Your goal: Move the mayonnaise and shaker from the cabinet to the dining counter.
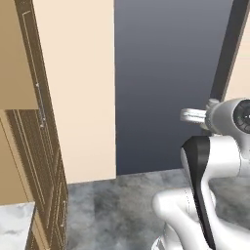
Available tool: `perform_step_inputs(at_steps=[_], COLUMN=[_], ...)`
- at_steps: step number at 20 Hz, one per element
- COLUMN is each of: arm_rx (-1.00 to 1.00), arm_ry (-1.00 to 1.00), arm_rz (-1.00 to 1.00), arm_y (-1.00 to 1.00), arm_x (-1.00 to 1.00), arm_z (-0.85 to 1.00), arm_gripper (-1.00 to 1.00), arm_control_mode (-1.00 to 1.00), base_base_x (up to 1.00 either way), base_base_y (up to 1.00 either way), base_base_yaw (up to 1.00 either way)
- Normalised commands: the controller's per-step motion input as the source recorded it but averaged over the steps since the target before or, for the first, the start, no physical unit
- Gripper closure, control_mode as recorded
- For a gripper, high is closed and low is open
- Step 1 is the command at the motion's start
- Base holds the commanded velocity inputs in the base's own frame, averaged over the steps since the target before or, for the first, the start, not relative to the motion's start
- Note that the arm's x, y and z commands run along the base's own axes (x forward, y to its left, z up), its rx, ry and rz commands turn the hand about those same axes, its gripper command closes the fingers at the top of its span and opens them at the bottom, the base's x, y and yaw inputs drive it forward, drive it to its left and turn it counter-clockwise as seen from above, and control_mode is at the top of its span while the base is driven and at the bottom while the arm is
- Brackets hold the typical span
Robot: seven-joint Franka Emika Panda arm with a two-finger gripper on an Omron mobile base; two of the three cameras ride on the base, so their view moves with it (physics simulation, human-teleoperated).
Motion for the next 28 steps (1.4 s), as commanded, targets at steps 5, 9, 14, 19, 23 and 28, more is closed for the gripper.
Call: perform_step_inputs(at_steps=[5,9,14,19,23,28], arm_rx=[0.0,0.0,0.0,0.0,0.0,0.0], arm_ry=[0.0,0.0,0.0,0.0,0.0,0.0], arm_rz=[0.0,0.0,0.0,0.0,0.0,0.0], arm_y=[0.0,0.0,0.0,0.0,0.0,0.0], arm_x=[0.0,0.0,0.0,0.0,0.0,0.0], arm_z=[0.0,0.0,0.0,0.0,0.0,0.0], arm_gripper=[1.0,1.0,1.0,1.0,1.0,1.0], arm_control_mode=[1.0,1.0,1.0,1.0,1.0,1.0], base_base_x=[0.5,0.62,0.64,0.49,0.43,0.45], base_base_y=[-0.21,-0.16,-0.28,-0.26,-0.22,-0.22], base_base_yaw=[-0.31,-0.24,-0.17,-0.29,-0.36,-0.35])
